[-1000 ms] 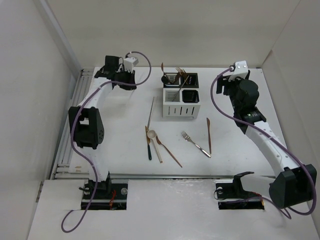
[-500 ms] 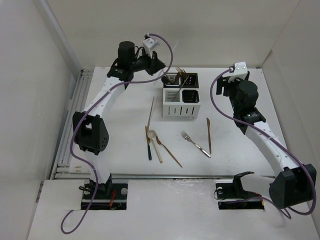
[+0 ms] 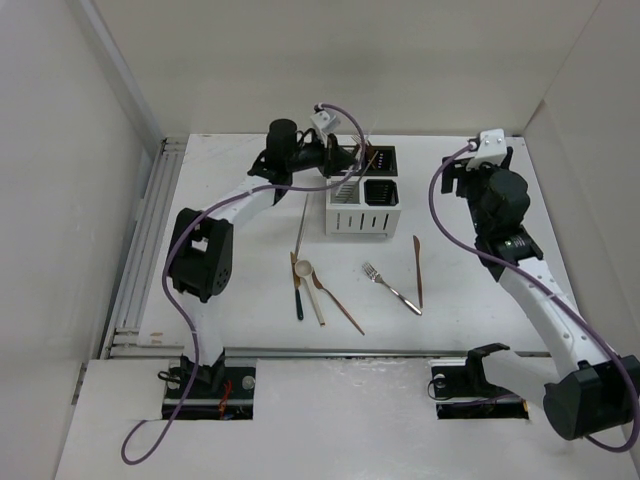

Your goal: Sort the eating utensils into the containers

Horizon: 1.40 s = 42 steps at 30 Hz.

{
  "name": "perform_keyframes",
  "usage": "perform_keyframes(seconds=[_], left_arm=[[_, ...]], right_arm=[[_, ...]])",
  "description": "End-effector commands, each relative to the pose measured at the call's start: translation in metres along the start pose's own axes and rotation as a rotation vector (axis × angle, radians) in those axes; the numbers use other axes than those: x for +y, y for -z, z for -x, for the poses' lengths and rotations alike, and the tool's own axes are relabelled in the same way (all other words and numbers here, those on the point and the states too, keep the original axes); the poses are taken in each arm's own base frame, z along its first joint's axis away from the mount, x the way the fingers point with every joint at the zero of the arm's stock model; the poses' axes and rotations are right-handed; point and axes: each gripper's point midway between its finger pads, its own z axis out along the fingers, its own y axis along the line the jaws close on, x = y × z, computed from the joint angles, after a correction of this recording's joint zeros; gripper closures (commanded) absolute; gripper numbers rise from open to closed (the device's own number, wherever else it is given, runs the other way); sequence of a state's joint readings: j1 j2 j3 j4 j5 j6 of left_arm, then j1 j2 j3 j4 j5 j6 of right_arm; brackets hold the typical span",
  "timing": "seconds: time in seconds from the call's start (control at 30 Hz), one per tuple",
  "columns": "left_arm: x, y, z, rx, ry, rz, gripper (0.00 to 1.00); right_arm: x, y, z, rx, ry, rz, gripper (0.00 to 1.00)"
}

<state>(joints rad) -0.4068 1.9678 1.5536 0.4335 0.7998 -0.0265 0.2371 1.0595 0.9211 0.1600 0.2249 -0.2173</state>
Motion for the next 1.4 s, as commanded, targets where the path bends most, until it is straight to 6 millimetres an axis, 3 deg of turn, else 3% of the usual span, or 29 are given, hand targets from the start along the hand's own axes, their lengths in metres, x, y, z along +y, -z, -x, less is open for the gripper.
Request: perform_keyframes(seconds=[0.0,0.17,0.23,0.3,0.33,0.37,0.47,0.57,0.6,0.73,0.9,0.97,1.0,1.07,1.1,1.13,1.17,1.2,1.37], left_arm=[[-0.017,-0.009,0.024,-0.1,-0.075,-0.042,1.0],[-0.011,-0.014,-0.006,-0.057,-0.031,-0.014,1.0],[-0.012,-0.013,-0.016,-0.041,-0.004,-0.013,0.92],[-0.014,-0.009,-0.029,-0.009,0.025,-0.009,0.78],[-0.016,-0.007,-0.027,-0.012,0.023,-0.009,0.66],[-0.014,-0.006,-0.033,0.012,0.045,0.004,0.61],[-0.014,0.003,-0.032,0.03,0.042,0.049,0.52],[-0.011,0.015,-0.027,0.045,0.045,0.084,0.51],[-0.007,0.022,-0.028,0.062,0.063,0.099,0.51],[0.001,0.044,-0.001,0.086,0.039,0.151,0.5],[0.04,0.096,0.025,0.108,0.062,0.382,0.5],[0.052,0.117,0.014,0.135,0.086,0.475,0.49],[0.055,0.134,0.024,0.114,0.077,0.513,0.49],[0.057,0.152,0.018,0.117,0.088,0.549,0.49],[0.056,0.162,0.0,0.143,0.114,0.563,0.49],[0.056,0.177,0.005,0.127,0.11,0.589,0.49],[0.054,0.184,0.002,0.126,0.126,0.594,0.47],[0.053,0.192,-0.015,0.149,0.151,0.607,0.47],[0.053,0.225,-0.019,0.09,0.188,0.674,0.46]], right_arm=[[-0.005,0.0,0.012,-0.018,0.034,-0.016,0.18],[-0.001,-0.004,0.015,-0.016,0.035,0.004,0.18],[0.002,-0.004,0.012,-0.006,0.017,0.016,0.16],[0.01,-0.006,-0.012,0.075,0.023,0.043,0.13],[0.012,-0.007,-0.016,0.104,0.008,0.048,0.13],[0.013,-0.008,-0.014,0.125,-0.01,0.05,0.13],[0.024,-0.002,-0.053,0.318,-0.111,0.051,0.12],[0.038,0.011,-0.087,0.479,-0.216,0.058,0.09],[0.043,0.017,-0.102,0.531,-0.238,0.063,0.09],[0.059,0.039,-0.156,0.741,-0.358,0.024,0.1],[0.081,0.066,-0.216,0.999,-0.458,-0.024,0.18],[0.087,0.073,-0.229,1.056,-0.476,-0.018,0.21],[0.096,0.079,-0.239,1.096,-0.481,-0.011,0.22],[0.103,0.085,-0.248,1.131,-0.48,-0.014,0.23],[0.108,0.087,-0.251,1.145,-0.477,-0.01,0.25],[0.109,0.091,-0.26,1.181,-0.465,-0.018,0.26],[0.114,0.093,-0.264,1.196,-0.46,-0.014,0.26],[0.116,0.095,-0.265,1.209,-0.442,-0.013,0.26],[0.126,0.115,-0.292,1.336,-0.427,-0.019,0.32]])
